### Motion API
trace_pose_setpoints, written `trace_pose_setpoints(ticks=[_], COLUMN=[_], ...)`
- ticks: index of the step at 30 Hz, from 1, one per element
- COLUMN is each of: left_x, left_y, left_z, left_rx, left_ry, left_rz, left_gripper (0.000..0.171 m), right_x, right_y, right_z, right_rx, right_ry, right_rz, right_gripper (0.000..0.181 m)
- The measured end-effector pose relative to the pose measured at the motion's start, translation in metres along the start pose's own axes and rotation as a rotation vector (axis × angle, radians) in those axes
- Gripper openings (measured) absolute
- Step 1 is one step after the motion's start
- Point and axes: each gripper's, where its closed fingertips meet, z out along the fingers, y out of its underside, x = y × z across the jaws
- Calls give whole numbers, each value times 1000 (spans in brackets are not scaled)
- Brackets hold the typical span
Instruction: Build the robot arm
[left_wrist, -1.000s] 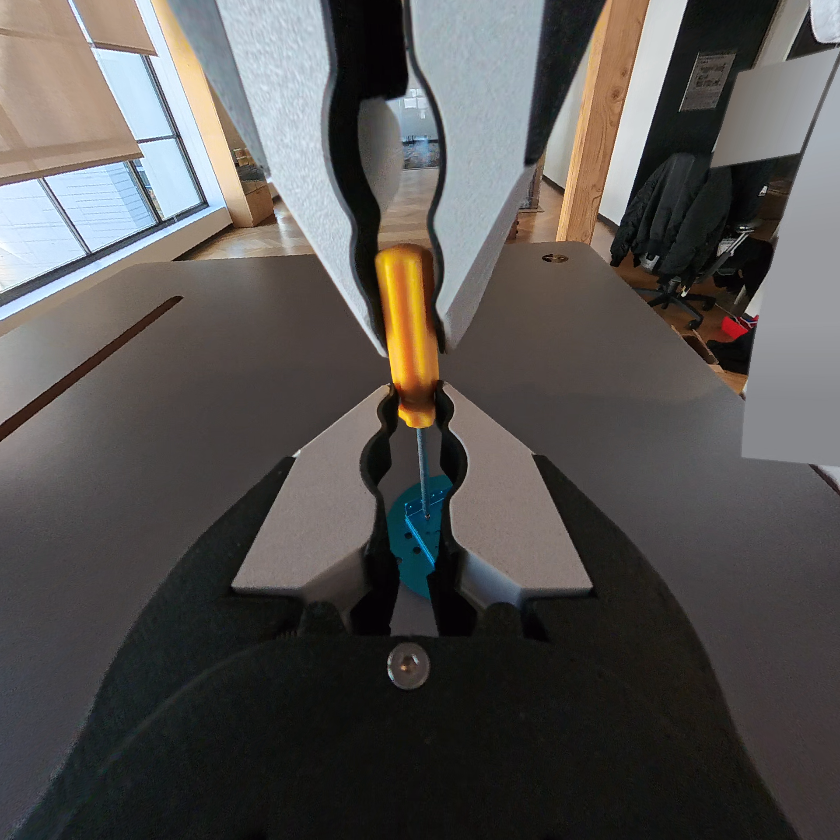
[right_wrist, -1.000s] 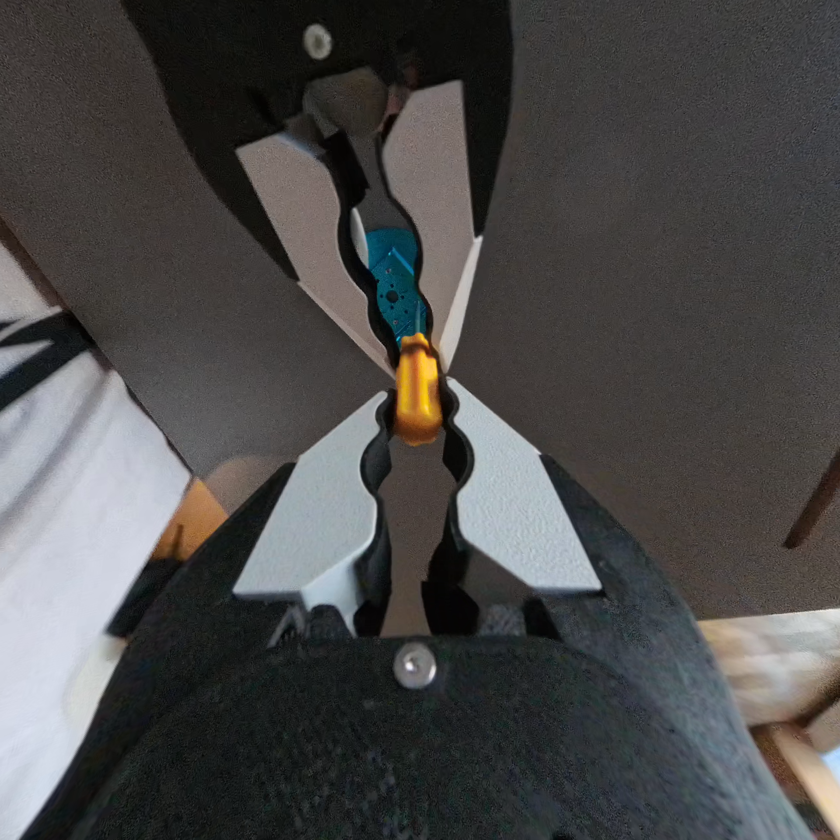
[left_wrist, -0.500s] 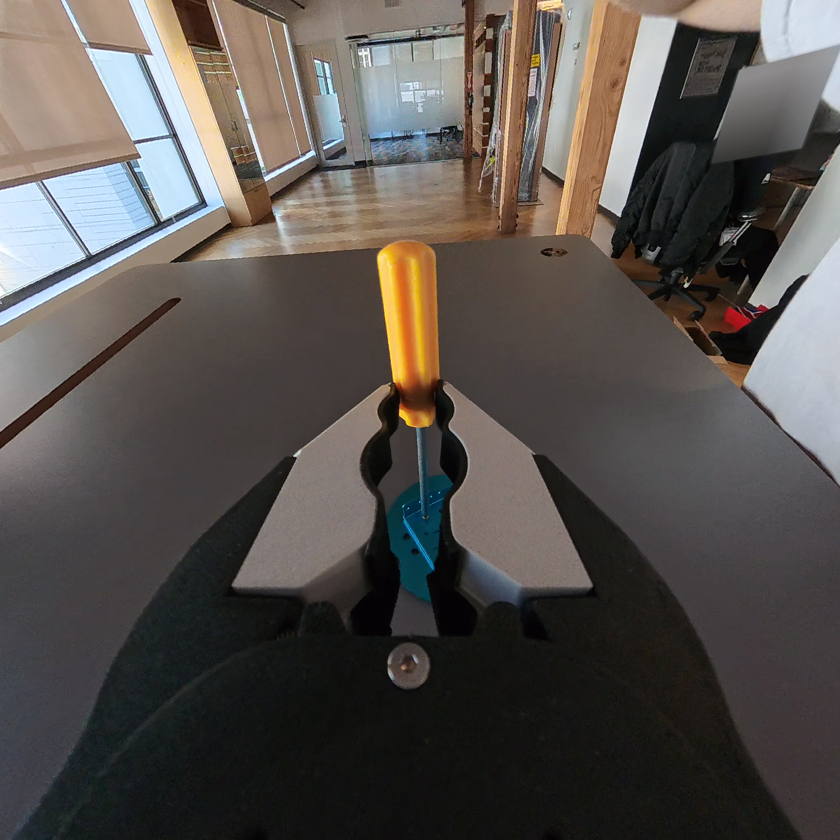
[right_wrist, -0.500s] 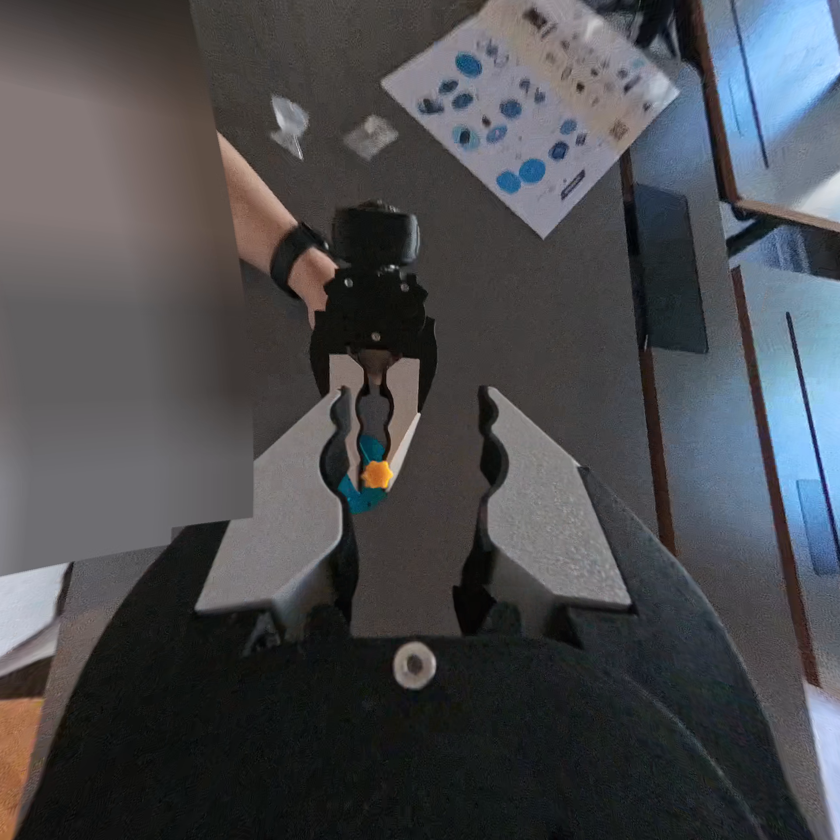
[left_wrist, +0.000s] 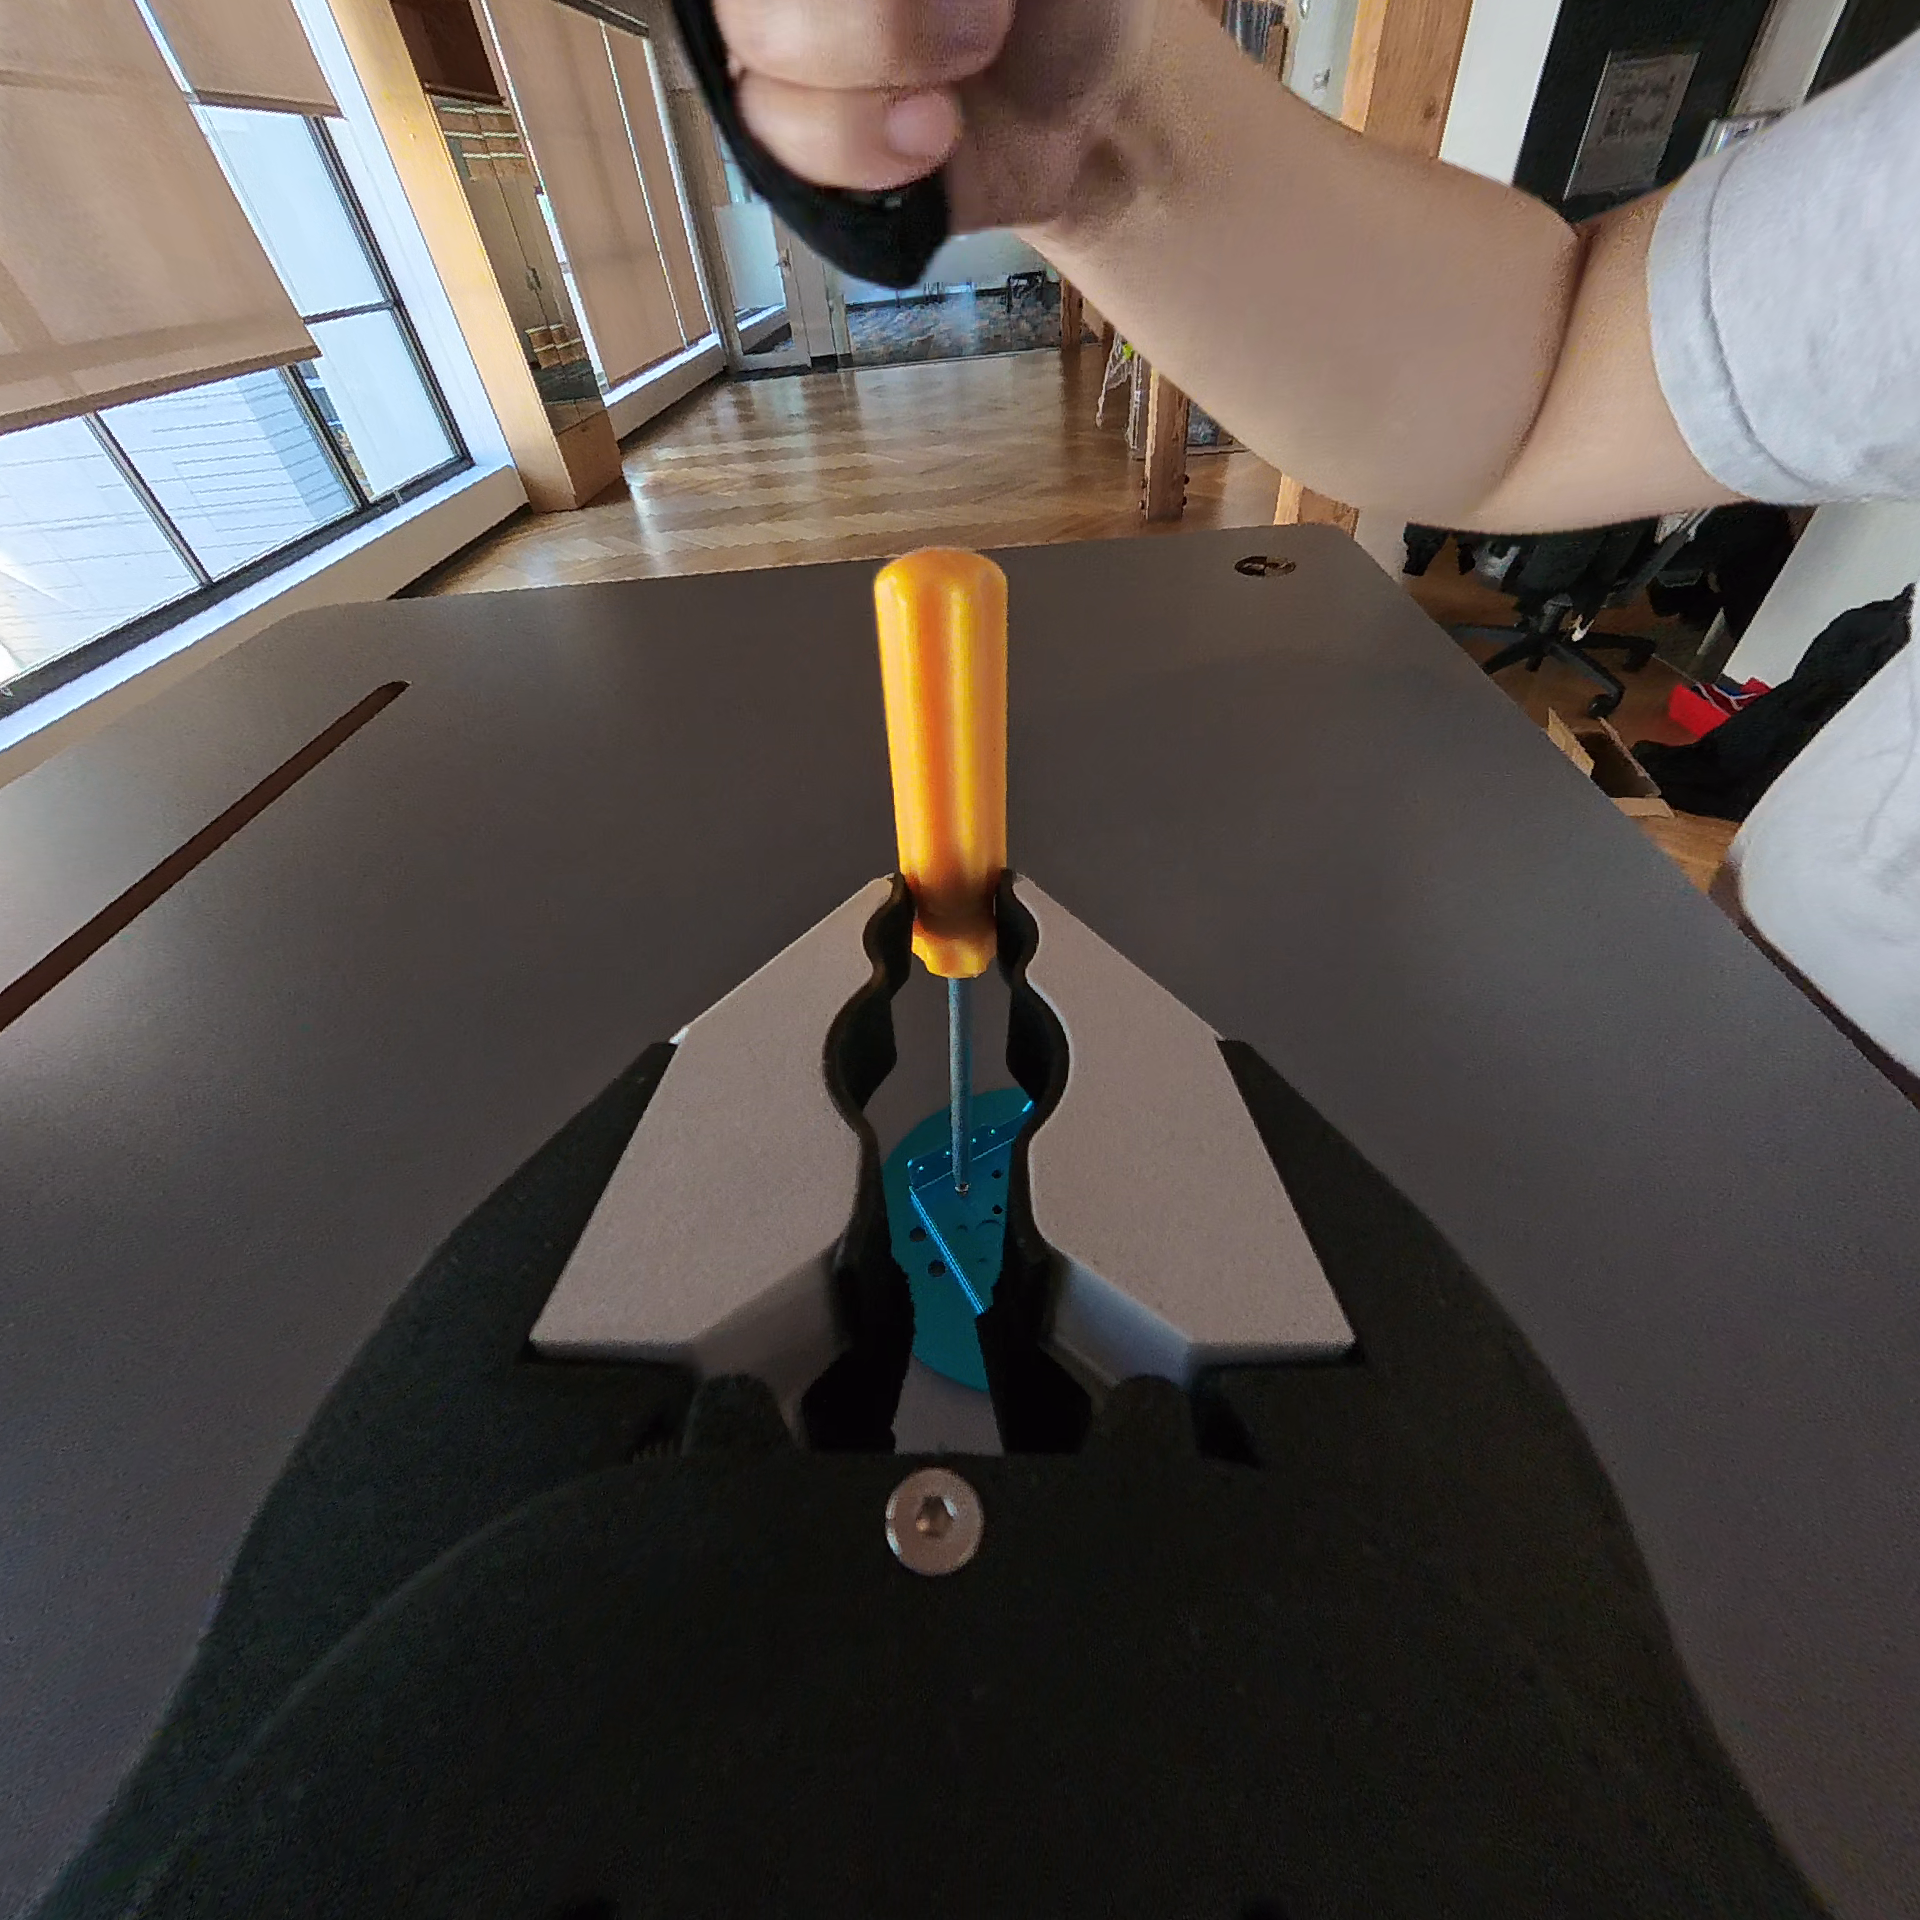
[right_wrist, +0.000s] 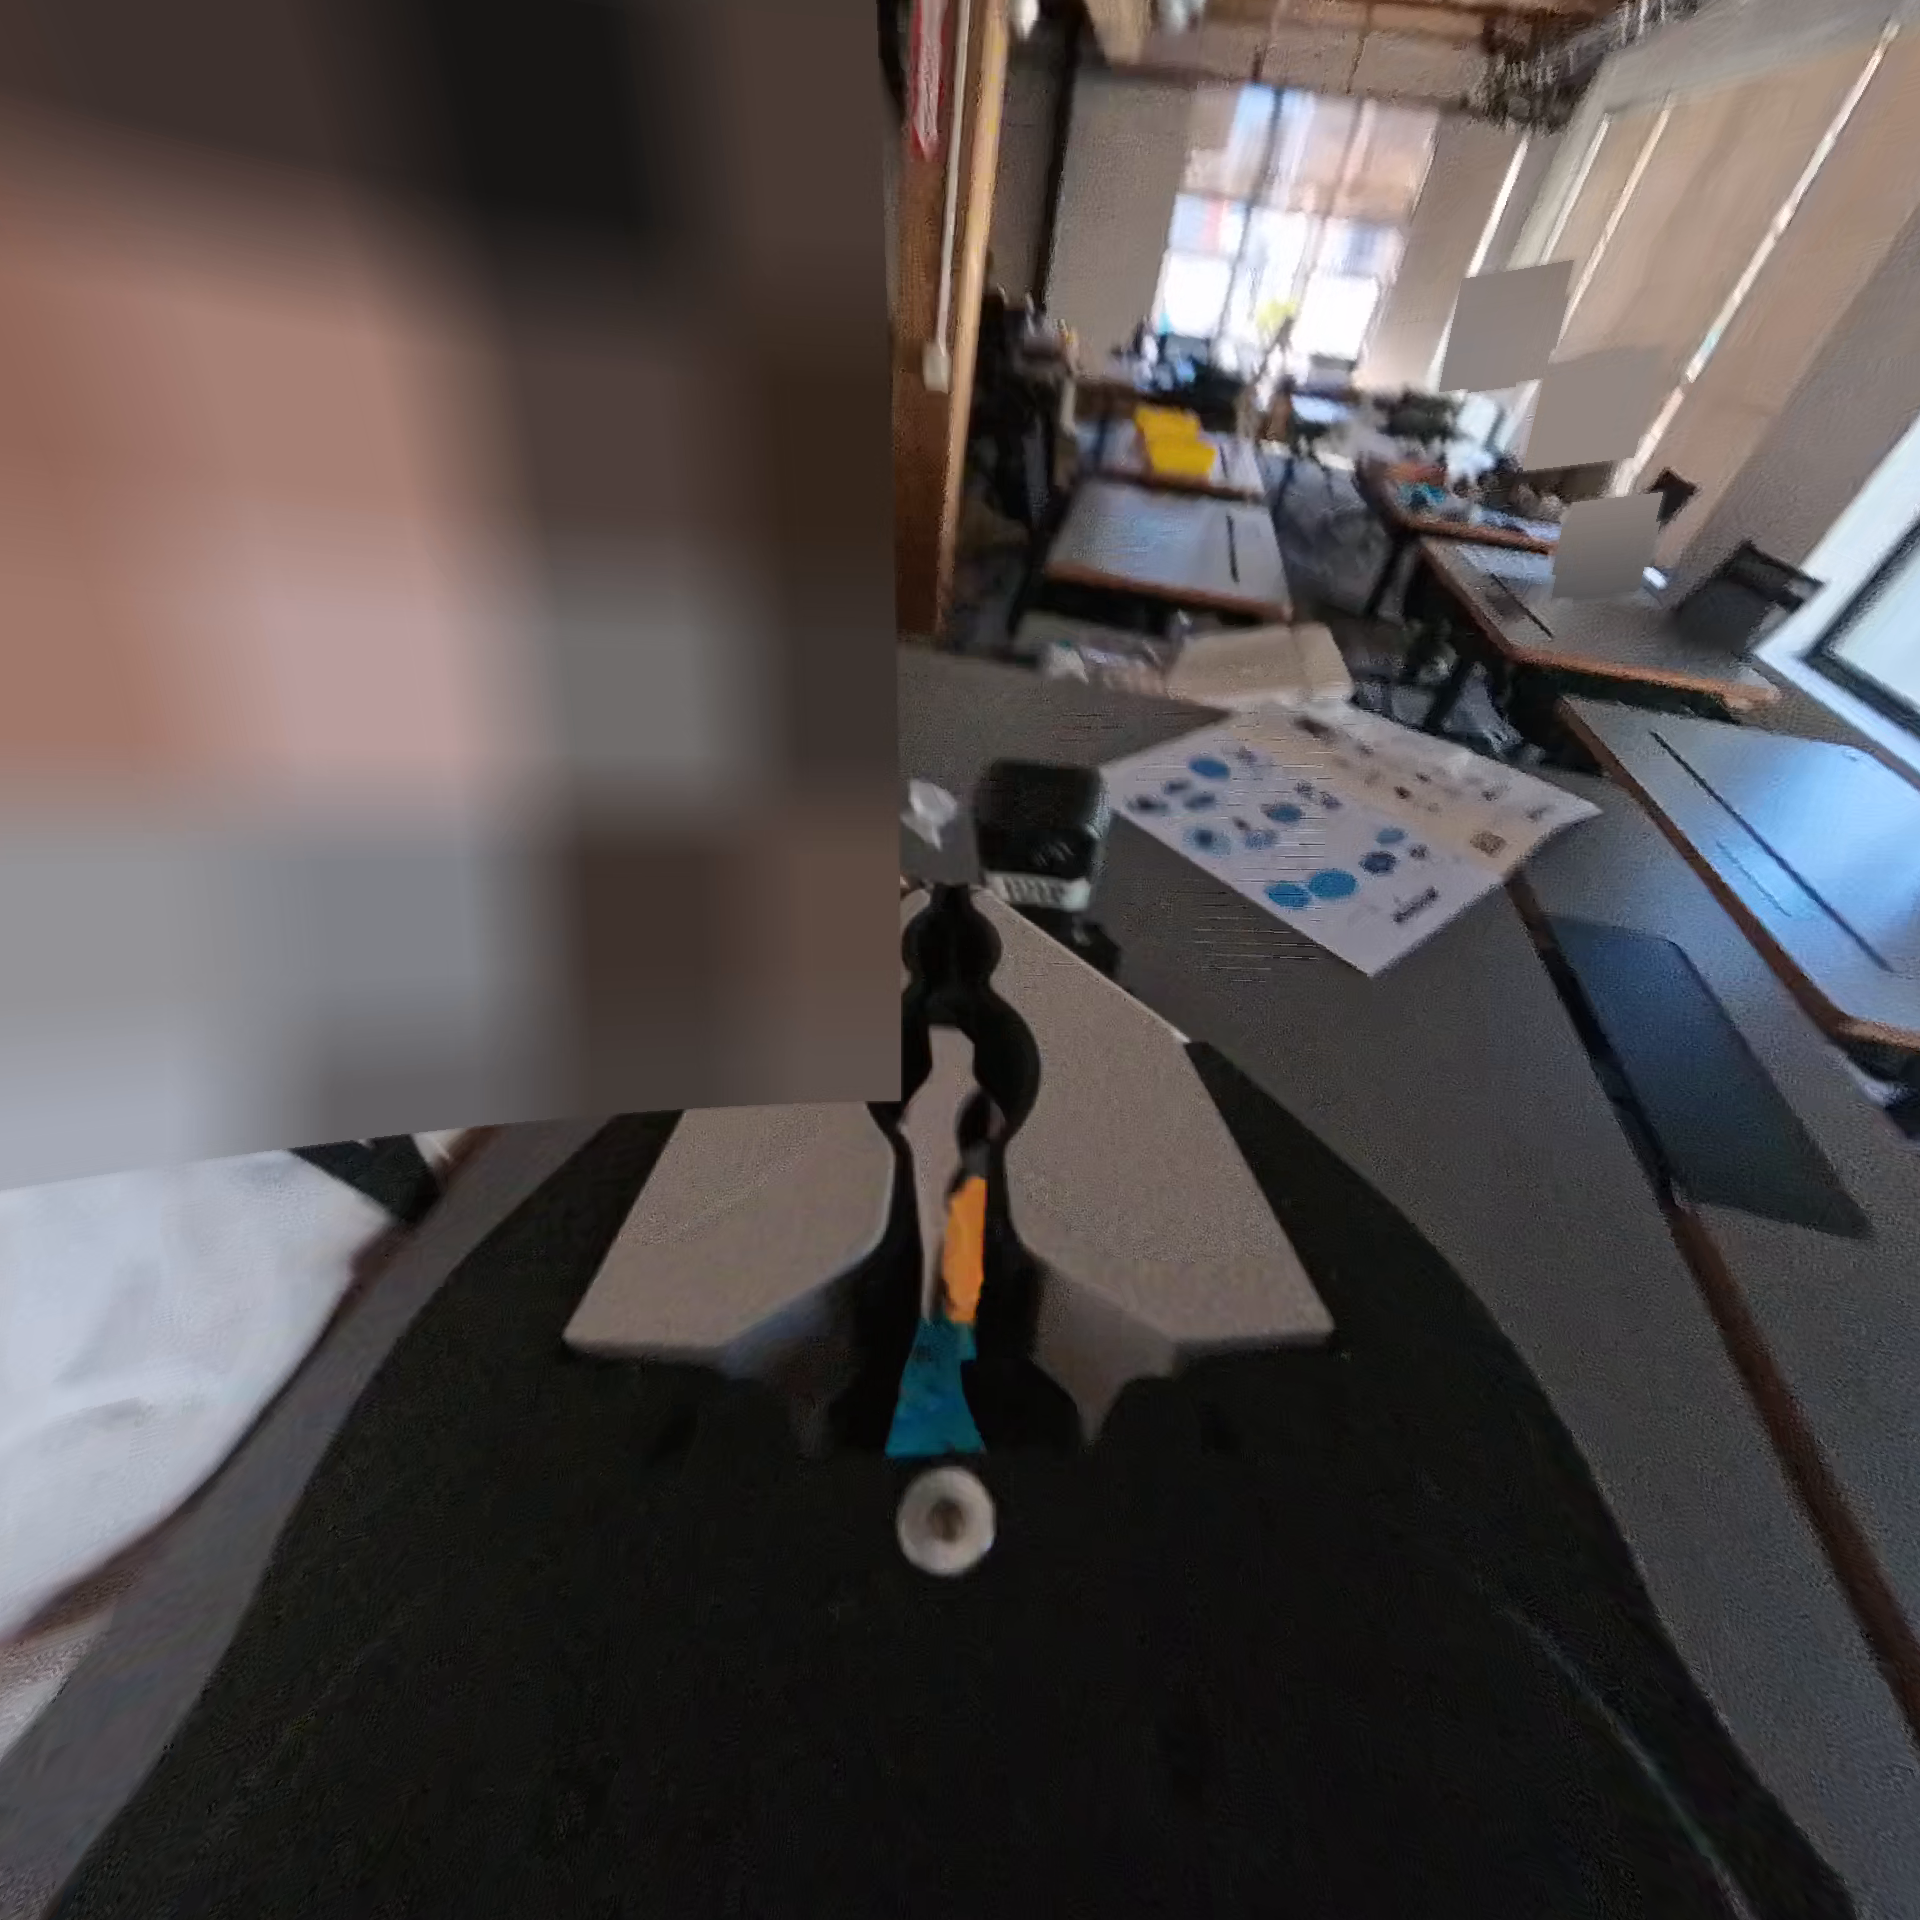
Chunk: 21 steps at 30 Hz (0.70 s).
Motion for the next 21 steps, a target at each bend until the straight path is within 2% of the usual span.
trace_pose_setpoints(ticks=[1,3,5,7,11,15,17,21], left_x=[0,0,0,0,-1,0,0,0], left_y=[0,0,0,0,0,0,0,0], left_z=[0,0,0,0,0,0,0,0], left_rx=[-3,-2,-1,-1,-3,-7,-9,-10], left_ry=[0,1,1,2,3,5,6,11], left_rz=[2,2,-1,-2,0,4,8,11], left_gripper=[14,14,14,14,14,14,14,14], right_x=[15,19,8,8,8,14,10,9], right_y=[18,43,57,65,91,109,112,115], right_z=[-1,-1,4,7,11,9,8,8], right_rx=[-135,-344,-491,-617,-874,-1054,-1103,-1155], right_ry=[90,100,-24,-63,-139,-172,-208,-202], right_rz=[-97,-279,-278,-294,-339,-417,-399,-300], right_gripper=[0,0,7,24,30,26,17,16])
